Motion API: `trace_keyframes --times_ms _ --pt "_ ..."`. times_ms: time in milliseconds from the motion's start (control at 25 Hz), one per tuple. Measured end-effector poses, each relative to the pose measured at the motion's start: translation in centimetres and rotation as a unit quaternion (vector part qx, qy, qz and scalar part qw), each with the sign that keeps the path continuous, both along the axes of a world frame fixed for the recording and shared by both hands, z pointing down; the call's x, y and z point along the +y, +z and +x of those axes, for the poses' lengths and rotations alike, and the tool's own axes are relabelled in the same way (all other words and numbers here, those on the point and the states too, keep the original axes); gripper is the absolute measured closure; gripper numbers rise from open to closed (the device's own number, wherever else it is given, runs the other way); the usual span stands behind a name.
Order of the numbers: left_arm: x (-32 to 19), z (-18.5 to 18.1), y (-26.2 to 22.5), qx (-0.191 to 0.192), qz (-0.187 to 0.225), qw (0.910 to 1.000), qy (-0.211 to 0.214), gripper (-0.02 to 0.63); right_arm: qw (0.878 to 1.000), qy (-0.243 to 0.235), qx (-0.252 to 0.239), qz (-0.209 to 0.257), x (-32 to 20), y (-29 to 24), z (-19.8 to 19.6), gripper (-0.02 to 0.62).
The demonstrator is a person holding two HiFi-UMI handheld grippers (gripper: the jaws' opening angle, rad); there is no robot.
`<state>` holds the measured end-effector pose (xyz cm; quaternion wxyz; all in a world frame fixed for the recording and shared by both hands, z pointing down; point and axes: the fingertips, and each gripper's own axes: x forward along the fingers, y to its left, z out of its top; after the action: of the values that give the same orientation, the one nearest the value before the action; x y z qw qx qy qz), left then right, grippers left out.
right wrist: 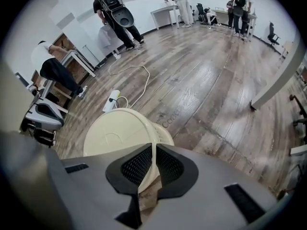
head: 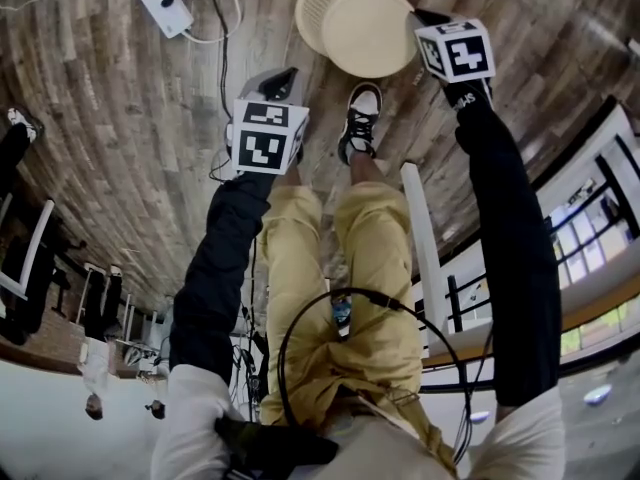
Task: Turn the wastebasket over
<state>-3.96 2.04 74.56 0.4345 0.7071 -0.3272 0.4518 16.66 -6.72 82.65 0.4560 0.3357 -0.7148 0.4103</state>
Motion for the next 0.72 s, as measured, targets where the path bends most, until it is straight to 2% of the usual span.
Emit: trace_keyframes --times_ms 240,440,720 --pt "0.1 0.9 1.5 0.001 -0.005 1.0 -0.005 0.604 1.0 0.003 0.015 0.026 -2.0 -0.4 1.8 0.555" --pt "0.1 1.2 4.2 0.015 -0.03 0.9982 -0.049 0.604 0.998 -0.002 0.03 0.051 -2.9 -0.6 2.6 0.56" --pt "0.6 0.9 9.4 0.02 -0.051 0.9952 -0.081 0.603 0.996 0.0 0.046 0.079 -4.3 -0.6 4.1 0.563"
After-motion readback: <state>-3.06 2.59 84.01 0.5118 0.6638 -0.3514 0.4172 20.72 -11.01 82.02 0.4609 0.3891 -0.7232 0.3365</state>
